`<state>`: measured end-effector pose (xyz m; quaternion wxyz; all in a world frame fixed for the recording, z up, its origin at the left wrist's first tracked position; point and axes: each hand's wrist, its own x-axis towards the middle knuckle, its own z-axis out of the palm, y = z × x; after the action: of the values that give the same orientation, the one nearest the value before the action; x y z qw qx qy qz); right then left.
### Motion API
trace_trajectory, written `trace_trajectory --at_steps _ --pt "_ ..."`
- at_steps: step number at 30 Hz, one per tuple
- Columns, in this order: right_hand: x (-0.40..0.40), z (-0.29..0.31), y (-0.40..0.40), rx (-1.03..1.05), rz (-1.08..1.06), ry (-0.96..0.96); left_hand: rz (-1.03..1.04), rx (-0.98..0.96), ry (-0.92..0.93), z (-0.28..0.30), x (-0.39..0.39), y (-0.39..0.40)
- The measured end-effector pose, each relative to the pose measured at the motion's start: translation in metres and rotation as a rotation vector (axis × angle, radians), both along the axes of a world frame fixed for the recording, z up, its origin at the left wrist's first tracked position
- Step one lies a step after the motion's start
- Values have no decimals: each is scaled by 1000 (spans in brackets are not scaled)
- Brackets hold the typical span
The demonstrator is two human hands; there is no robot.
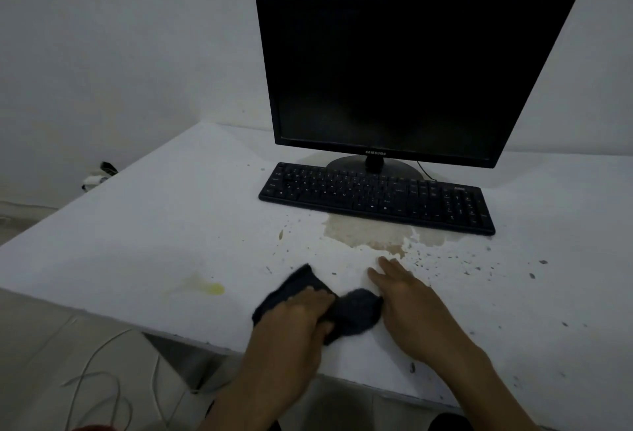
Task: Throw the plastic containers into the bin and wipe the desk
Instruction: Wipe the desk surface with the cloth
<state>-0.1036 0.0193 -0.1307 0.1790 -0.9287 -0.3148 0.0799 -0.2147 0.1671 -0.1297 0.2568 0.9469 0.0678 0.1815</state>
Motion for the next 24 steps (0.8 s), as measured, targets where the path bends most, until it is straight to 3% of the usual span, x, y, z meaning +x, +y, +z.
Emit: trace_trajectory --at_steps 4,10,16,21,24 --pt "2 1 -2 32 12 9 118 4 -3 8 17 34" --pt "3 0 -4 9 40 7 -138 -67 43 -1 -12 14" --pt "6 2 -3 58 41 16 22 -21 -43 0 3 40" --pt "10 9 -4 70 52 66 -296 -35 -17 -5 -3 5" --pt "13 11 -7 94 55 119 -279 50 -25 -6 3 6"
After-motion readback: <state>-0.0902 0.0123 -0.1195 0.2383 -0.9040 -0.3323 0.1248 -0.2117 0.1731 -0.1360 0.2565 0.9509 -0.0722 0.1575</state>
